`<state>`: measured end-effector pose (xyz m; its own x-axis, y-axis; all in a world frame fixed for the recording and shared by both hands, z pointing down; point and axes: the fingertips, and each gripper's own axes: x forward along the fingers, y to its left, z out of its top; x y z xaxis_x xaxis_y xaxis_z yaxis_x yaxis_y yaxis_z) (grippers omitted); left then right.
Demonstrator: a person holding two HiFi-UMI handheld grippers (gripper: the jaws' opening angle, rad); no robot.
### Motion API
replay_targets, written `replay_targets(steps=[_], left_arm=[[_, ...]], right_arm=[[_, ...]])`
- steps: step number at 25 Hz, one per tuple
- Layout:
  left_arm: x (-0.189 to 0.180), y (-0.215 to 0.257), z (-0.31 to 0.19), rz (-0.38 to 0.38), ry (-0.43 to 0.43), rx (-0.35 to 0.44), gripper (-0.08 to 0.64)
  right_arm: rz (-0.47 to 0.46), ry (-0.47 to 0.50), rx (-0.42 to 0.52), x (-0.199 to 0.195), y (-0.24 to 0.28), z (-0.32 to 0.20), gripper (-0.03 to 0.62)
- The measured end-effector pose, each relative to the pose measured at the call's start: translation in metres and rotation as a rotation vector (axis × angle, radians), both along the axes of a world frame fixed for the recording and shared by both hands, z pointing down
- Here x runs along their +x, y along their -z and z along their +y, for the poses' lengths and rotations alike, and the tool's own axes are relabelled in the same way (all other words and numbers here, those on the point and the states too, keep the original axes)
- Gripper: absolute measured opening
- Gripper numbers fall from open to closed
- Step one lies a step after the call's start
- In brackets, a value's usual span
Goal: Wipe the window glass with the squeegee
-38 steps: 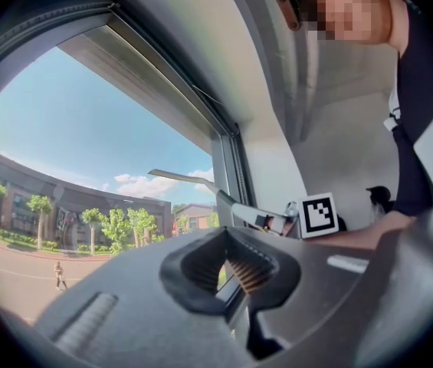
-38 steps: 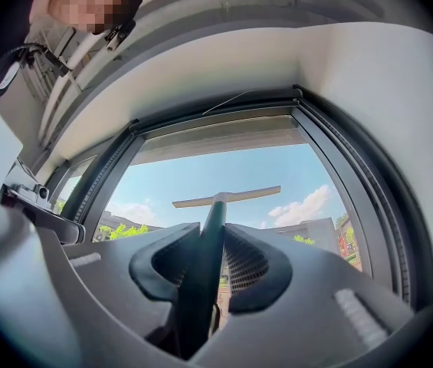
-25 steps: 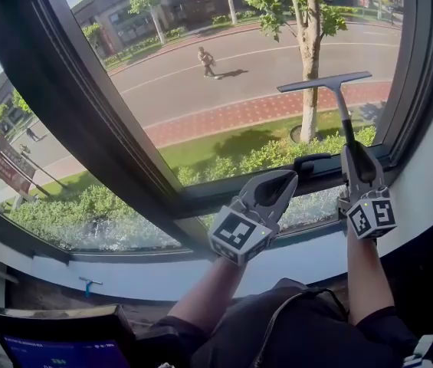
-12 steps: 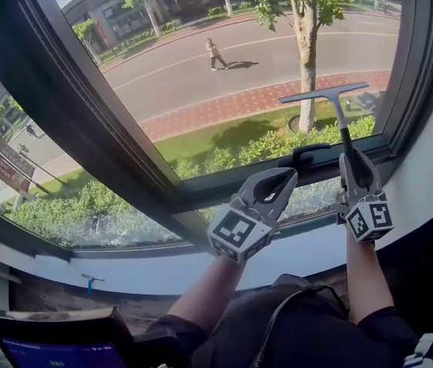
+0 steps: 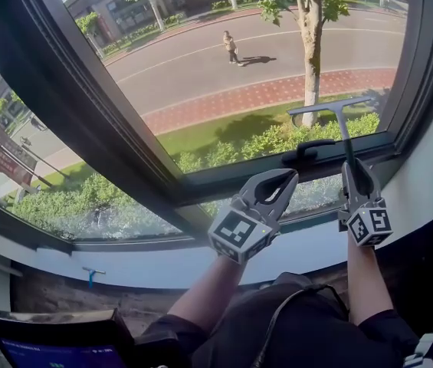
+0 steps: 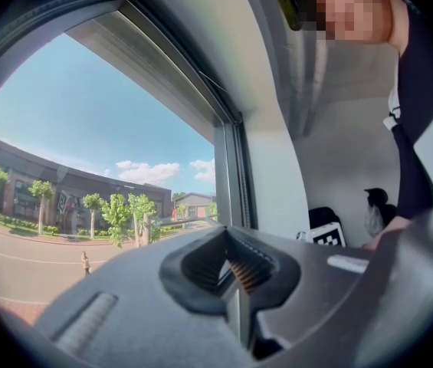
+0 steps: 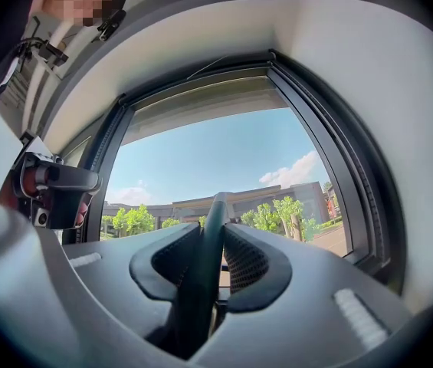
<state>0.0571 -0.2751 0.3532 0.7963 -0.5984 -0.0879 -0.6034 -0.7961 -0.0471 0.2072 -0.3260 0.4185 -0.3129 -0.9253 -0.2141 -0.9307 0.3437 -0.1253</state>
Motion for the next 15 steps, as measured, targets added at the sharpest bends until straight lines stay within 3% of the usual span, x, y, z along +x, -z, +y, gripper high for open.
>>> replay_targets(steps=[15], left_arm=[[-0.002, -0.012, 0.006, -0.025, 0.012, -0.058, 0.003]], right_arm=[[-0.01, 0.009, -0.114, 0.007, -0.053, 0.003, 0.101]])
